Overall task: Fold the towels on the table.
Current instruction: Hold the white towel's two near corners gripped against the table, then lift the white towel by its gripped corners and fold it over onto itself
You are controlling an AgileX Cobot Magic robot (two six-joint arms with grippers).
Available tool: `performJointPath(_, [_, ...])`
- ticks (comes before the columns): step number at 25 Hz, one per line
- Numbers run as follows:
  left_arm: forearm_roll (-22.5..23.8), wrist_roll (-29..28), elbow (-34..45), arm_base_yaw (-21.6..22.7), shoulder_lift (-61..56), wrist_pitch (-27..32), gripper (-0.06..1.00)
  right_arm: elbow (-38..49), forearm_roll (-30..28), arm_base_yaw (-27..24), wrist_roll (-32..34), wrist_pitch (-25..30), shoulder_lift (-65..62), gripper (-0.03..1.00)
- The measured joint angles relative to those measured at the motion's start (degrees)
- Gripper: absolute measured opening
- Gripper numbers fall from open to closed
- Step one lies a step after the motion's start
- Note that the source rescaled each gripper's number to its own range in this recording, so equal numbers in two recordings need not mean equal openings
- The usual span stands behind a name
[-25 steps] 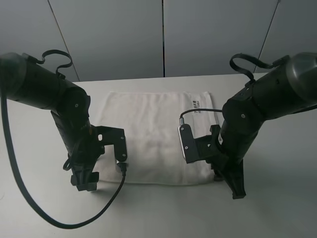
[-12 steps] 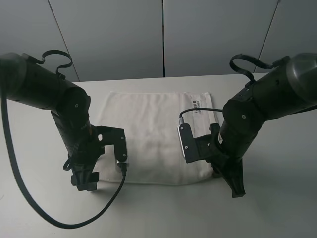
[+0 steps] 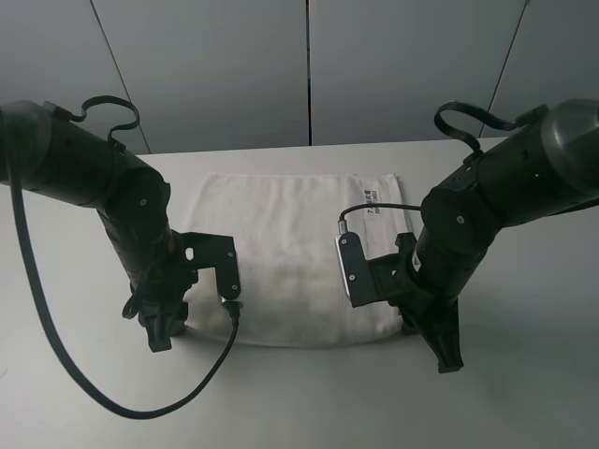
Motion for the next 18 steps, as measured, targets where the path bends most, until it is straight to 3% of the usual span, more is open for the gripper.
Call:
performJointPath(7, [1.3, -0.5, 0.0, 0.0, 0.0, -0.8, 0.03, 0.4, 0.1, 0.0, 2.5, -1.0, -0.5, 0.01])
performJointPath(18, [1.5, -1.7, 0.0, 0.0, 0.0, -0.2, 0.0, 0.6, 5.1, 0.0, 4.4, -2.9, -0.9, 0.01])
